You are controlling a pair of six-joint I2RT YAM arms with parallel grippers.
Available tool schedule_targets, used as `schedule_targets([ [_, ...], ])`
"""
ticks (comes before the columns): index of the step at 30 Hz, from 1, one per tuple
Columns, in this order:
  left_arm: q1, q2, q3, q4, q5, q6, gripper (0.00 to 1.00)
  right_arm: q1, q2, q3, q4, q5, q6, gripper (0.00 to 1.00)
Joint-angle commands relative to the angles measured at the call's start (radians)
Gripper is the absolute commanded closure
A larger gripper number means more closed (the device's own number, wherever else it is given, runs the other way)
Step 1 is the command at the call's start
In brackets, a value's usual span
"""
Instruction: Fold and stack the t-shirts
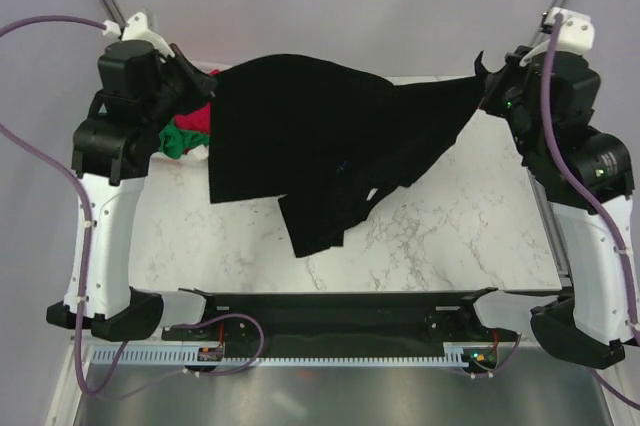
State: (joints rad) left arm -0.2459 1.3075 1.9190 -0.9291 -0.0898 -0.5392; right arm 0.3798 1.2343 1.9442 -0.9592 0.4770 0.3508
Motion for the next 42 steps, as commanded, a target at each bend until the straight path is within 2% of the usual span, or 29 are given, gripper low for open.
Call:
schedule_targets([
  [1,0.002,0.021,0.184,-0.120,-0.007,-0.024,0.98,-0.004,-0.015,0.126,0.019,0.028,-0.044,1.00],
  [6,0.002,-0.019,0.362,-0.123,0.002,-0.005,0.98,-0.004,-0.172,0.093,0.187,-0.078,-0.133,1.00],
  [10,0.002,-0.092,0.425,-0.090,0.012,0.025,0.98,-0.004,-0.365,0.024,0.333,-0.219,-0.188,1.00],
  [13,0.002,-0.209,0.420,-0.013,0.005,0.051,0.98,-0.004,-0.467,-0.014,0.447,-0.273,-0.205,1.00],
  [18,0.002,-0.301,0.425,0.087,-0.013,0.123,0.98,-0.004,-0.529,0.056,0.453,-0.287,-0.254,1.00],
  [21,0.002,-0.309,0.428,0.111,-0.031,0.157,0.98,-0.001,-0.518,0.104,0.453,-0.232,-0.308,1.00],
  [27,0.000,-0.200,0.379,0.096,-0.103,0.139,0.98,0.083,-0.340,0.186,0.454,-0.002,-0.461,1.00],
  [30,0.002,-0.150,0.303,0.096,-0.152,0.108,0.98,0.186,-0.237,0.110,0.580,0.142,-0.591,1.00],
  [31,0.002,-0.111,0.282,0.105,-0.165,0.104,0.98,0.239,-0.192,0.073,0.688,0.170,-0.642,1.00],
  [34,0.005,-0.016,0.235,0.104,-0.234,0.107,0.98,0.254,-0.065,-0.049,0.854,0.204,-0.785,1.00],
  [35,0.013,0.005,0.224,0.095,-0.252,0.104,0.98,0.243,-0.027,-0.063,0.878,0.190,-0.806,1.00],
  [38,0.078,0.097,0.126,0.101,-0.246,0.067,0.98,0.056,0.124,-0.094,0.890,-0.013,-0.698,1.00],
  [40,0.158,0.156,0.039,0.102,-0.154,0.016,0.98,-0.089,0.277,-0.099,0.898,-0.105,-0.557,1.00],
  [42,0.198,0.274,-0.029,0.105,-0.084,-0.019,0.98,-0.142,0.400,-0.051,0.886,-0.185,-0.494,1.00],
])
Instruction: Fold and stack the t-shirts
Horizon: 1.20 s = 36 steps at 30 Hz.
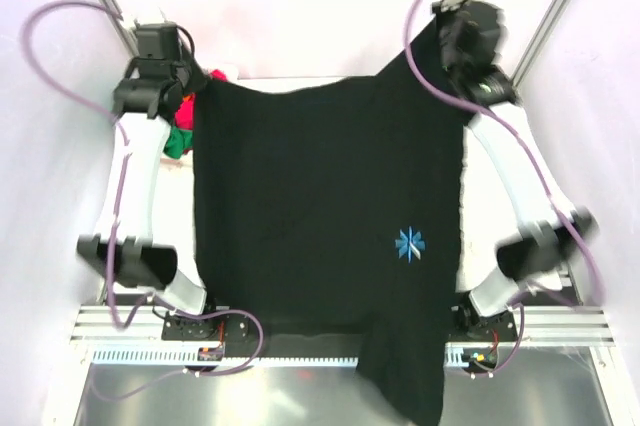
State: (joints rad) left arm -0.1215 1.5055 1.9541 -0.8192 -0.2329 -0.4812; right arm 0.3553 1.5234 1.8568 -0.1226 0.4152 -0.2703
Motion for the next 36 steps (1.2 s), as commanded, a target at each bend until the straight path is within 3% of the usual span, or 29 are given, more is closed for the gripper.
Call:
schedule_targets([
  [1,0.098,0.126,-0.076,-0.005,0.078,-0.080,0.93,-0.136,0.250,0.077,-0.035,-0.139,0.167,1.00],
  [2,0.111,0.171,-0.081,-0.005,0.107,-0.077,0.84,-0.133,0.326,0.226,-0.108,-0.142,0.181,0.80],
  [3,0.120,0.256,-0.075,-0.009,0.189,-0.065,0.66,-0.134,0.395,0.316,-0.185,-0.147,0.206,0.61],
  [4,0.149,0.289,-0.069,-0.018,0.216,-0.060,0.54,-0.133,0.513,0.476,-0.321,-0.150,0.224,0.37],
  [5,0.151,0.312,-0.058,-0.027,0.225,-0.039,0.39,-0.131,0.553,0.533,-0.374,-0.150,0.261,0.31],
  [6,0.151,0.340,-0.040,-0.038,0.213,-0.030,0.35,-0.133,0.575,0.557,-0.405,-0.148,0.267,0.22],
  [7,0.151,0.340,-0.040,-0.044,0.207,-0.022,0.32,-0.133,0.558,0.506,-0.405,-0.151,0.267,0.02],
  [10,0.145,0.302,-0.060,-0.044,0.201,-0.010,0.31,-0.133,0.429,0.328,-0.330,-0.118,0.310,0.02],
  [16,0.060,0.176,-0.223,-0.037,0.158,0.029,0.33,-0.133,0.149,-0.268,-0.246,-0.223,0.407,0.02],
  [22,-0.045,0.111,-0.553,0.115,0.228,-0.031,0.37,-0.136,0.070,-0.540,-0.287,-0.169,0.497,0.02],
  [25,-0.107,0.160,-0.621,0.187,0.290,-0.068,0.39,-0.191,0.144,-0.506,-0.395,-0.062,0.604,0.02],
  [28,-0.171,0.246,-0.586,0.236,0.319,-0.079,0.40,-0.287,0.263,-0.441,-0.472,-0.148,0.649,0.03],
  [36,-0.225,0.525,-0.275,0.232,0.310,-0.080,0.41,-0.325,0.553,-0.253,-0.563,-0.228,0.608,0.05],
])
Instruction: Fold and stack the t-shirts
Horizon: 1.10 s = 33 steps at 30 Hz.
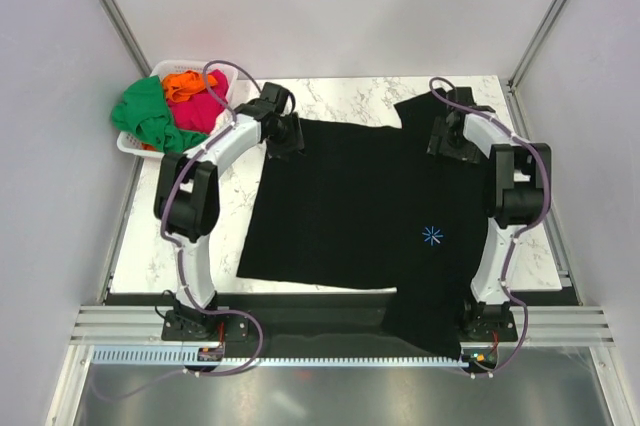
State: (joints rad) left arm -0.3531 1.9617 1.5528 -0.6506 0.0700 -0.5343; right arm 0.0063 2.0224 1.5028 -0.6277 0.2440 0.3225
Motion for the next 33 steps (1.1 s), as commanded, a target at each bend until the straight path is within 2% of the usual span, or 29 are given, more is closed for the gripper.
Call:
schedule_targets([
  [1,0.008,0.132,0.160,0.059,0.002,-0.026,0.41,0.023,0.082,0.156,-0.072,-0.075,0.015,0.07],
  [5,0.014,0.309,0.376,-0.045,-0.044,-0.020,0.41,0.024,0.223,0.289,-0.133,-0.126,0.013,0.09],
  [9,0.058,0.397,0.441,-0.075,-0.041,-0.059,0.43,0.035,0.364,0.414,-0.162,-0.189,0.009,0.10],
  [13,0.103,0.462,0.509,-0.081,-0.055,-0.046,0.43,0.049,0.510,0.679,-0.240,-0.199,0.001,0.09],
  [16,0.160,0.540,0.613,-0.109,-0.026,-0.027,0.43,0.061,0.601,0.831,-0.244,-0.273,0.013,0.02],
  [19,0.198,0.610,0.762,-0.145,-0.022,0.026,0.43,0.080,0.657,0.936,-0.221,-0.314,0.016,0.02],
  [25,0.244,0.704,1.051,-0.132,-0.030,0.076,0.36,0.095,0.622,0.921,-0.099,-0.354,0.043,0.02],
  [28,0.261,0.683,1.064,-0.097,-0.013,0.063,0.33,0.096,0.566,0.925,-0.073,-0.345,0.007,0.02],
  [30,0.256,0.625,1.058,-0.090,0.019,0.059,0.30,0.096,0.491,0.916,-0.063,-0.313,-0.016,0.02],
  [33,0.226,0.485,1.000,-0.090,0.030,0.063,0.28,0.096,0.342,0.819,-0.037,-0.255,-0.037,0.02],
])
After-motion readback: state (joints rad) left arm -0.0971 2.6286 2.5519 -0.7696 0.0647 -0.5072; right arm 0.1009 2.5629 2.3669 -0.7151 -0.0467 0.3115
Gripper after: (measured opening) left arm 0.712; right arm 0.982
